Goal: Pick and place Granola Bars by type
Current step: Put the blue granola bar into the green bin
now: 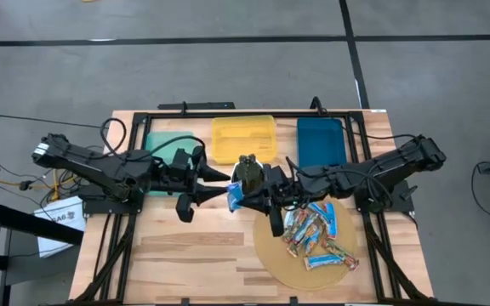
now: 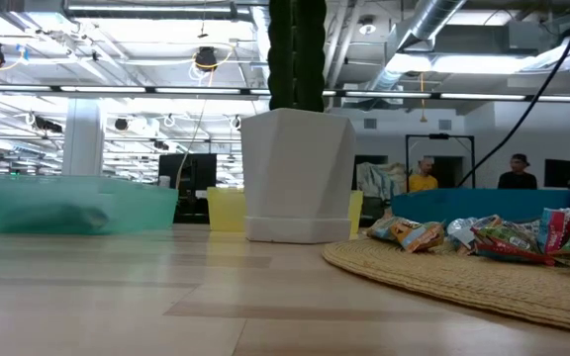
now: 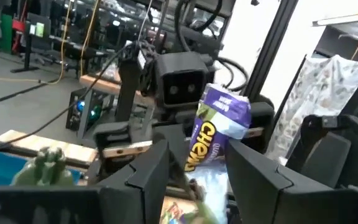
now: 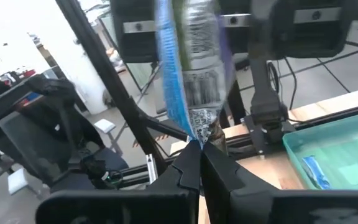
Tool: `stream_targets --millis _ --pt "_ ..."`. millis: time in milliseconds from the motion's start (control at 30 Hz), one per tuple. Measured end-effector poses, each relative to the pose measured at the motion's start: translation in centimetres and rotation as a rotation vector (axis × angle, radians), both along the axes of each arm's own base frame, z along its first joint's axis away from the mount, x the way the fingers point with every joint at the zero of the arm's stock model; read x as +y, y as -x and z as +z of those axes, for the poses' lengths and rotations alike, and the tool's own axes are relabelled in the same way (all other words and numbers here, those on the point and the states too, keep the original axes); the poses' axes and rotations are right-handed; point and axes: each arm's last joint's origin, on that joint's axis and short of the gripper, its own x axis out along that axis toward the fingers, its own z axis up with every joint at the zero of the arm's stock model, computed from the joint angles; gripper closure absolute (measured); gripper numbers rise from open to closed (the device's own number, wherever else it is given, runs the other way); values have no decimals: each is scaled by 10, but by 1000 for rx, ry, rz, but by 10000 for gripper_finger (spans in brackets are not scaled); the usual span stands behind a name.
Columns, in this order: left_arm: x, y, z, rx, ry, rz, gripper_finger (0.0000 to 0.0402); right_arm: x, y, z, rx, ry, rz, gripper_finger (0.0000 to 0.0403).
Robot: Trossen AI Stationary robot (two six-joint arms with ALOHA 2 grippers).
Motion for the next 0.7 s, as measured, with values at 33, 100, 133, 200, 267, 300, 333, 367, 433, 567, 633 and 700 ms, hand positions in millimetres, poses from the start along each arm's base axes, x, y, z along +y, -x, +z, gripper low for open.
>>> stream_targets --millis 33,100,133,200,267,300,333,367,433,567,633,700 --pt "0 -1 1 -11 4 -3 251 0 0 0 1 0 0 403" --pt "-1 -2 1 -20 5 -9 251 -1 0 0 4 1 -3 403" --pt "-2 -4 1 -32 6 -14 251 -2 -1 -1 9 2 -6 403" --pt "-2 -5 1 -41 -4 -16 251 -2 0 -2 18 5 -7 403" --pt "-2 -6 1 -44 -7 -23 251 -2 -1 -2 18 5 -7 403" --pt "-3 -7 1 -47 -8 -32 251 -2 -1 -2 16 4 -7 403" --pt "-3 -7 0 -46 -10 -39 251 -2 -1 -1 14 4 -7 403" --pt "-4 -8 -1 -37 -14 -40 251 -2 -1 -1 14 4 -7 403" --pt "-4 -9 -2 -33 -16 -45 251 -2 -1 -1 8 1 -7 403" --pt "-4 -10 -4 -20 -27 -55 251 -2 -1 0 3 -19 -9 403" --pt "-5 -10 -4 -17 -41 -55 251 -2 -1 2 -14 -32 -10 403" --pt "-5 -10 -4 -17 -51 -56 251 -2 -1 2 -19 -36 -9 403"
